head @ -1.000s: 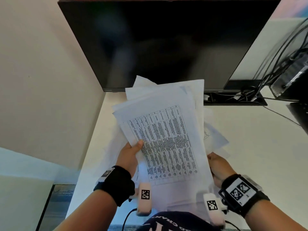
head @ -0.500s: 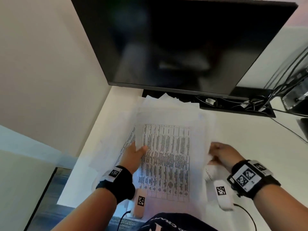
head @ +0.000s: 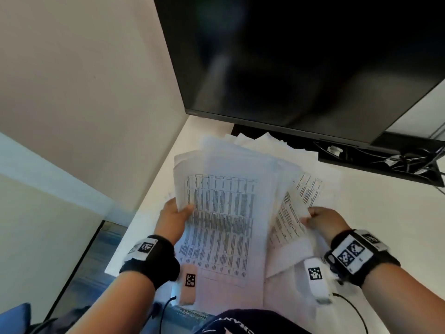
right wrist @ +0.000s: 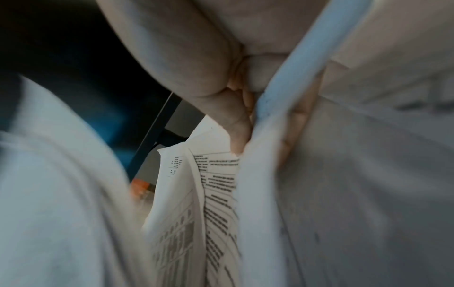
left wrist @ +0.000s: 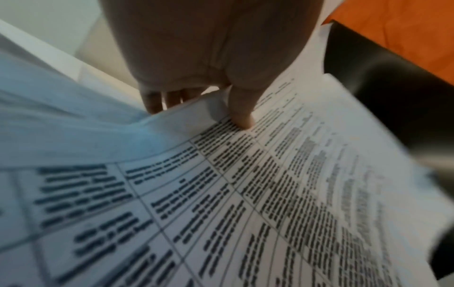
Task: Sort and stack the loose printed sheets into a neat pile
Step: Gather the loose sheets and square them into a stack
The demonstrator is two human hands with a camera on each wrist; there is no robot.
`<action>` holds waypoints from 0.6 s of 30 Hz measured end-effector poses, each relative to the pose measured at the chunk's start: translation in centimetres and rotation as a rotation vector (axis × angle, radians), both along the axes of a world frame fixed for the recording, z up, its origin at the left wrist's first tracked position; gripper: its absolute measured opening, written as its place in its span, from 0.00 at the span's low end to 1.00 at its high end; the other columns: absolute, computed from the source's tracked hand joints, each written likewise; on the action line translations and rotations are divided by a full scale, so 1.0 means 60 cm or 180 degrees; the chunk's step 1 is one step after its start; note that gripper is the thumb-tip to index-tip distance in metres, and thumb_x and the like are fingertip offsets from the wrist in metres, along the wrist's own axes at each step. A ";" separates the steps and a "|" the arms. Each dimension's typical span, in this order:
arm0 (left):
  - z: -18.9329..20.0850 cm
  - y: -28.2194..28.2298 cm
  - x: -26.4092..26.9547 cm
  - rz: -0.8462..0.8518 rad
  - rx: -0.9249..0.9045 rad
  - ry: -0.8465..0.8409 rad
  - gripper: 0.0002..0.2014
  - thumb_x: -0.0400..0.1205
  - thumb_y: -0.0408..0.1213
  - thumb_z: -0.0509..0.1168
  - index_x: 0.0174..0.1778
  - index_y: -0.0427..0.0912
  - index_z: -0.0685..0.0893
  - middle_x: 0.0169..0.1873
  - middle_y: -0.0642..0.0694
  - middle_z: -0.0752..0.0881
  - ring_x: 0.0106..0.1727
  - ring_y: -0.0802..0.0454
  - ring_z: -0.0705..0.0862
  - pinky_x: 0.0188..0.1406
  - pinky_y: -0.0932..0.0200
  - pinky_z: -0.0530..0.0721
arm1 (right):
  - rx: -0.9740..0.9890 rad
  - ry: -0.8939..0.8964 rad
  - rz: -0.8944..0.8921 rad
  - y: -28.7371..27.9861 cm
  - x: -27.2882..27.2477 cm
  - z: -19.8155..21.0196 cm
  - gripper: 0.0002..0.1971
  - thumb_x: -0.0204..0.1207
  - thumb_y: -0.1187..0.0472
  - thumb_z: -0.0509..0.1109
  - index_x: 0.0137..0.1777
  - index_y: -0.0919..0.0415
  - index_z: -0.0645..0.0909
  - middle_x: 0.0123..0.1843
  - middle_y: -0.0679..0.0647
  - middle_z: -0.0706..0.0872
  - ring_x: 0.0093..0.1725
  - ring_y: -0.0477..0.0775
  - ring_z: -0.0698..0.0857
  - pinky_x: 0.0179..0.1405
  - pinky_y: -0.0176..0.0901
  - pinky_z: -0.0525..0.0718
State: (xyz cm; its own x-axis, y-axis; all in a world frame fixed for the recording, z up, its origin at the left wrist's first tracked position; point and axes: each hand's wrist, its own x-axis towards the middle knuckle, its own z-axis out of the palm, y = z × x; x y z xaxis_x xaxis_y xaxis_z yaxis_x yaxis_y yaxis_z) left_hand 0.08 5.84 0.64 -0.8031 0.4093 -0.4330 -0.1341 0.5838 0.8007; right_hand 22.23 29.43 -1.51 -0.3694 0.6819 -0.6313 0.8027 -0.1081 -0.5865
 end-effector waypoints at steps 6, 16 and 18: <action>-0.029 -0.005 -0.018 0.0181 0.0009 -0.0334 0.17 0.84 0.43 0.64 0.66 0.41 0.80 0.55 0.43 0.87 0.58 0.43 0.83 0.58 0.50 0.77 | -0.0754 0.0009 0.0332 -0.075 0.018 -0.006 0.11 0.74 0.65 0.72 0.56 0.59 0.84 0.53 0.56 0.90 0.53 0.58 0.88 0.61 0.58 0.84; -0.021 -0.022 -0.032 -0.0178 -0.0076 -0.0350 0.18 0.84 0.42 0.64 0.67 0.40 0.81 0.55 0.45 0.88 0.61 0.42 0.83 0.65 0.45 0.77 | 0.0049 0.0052 -0.0044 -0.080 -0.055 -0.020 0.27 0.75 0.43 0.66 0.68 0.62 0.79 0.67 0.57 0.84 0.62 0.58 0.83 0.65 0.52 0.80; -0.014 -0.026 -0.032 -0.0321 -0.0038 -0.0206 0.21 0.83 0.42 0.64 0.73 0.43 0.76 0.57 0.46 0.87 0.60 0.45 0.84 0.61 0.50 0.76 | 0.0206 0.0185 -0.0162 -0.078 -0.068 -0.021 0.15 0.76 0.56 0.67 0.60 0.61 0.83 0.60 0.56 0.87 0.53 0.55 0.84 0.50 0.42 0.81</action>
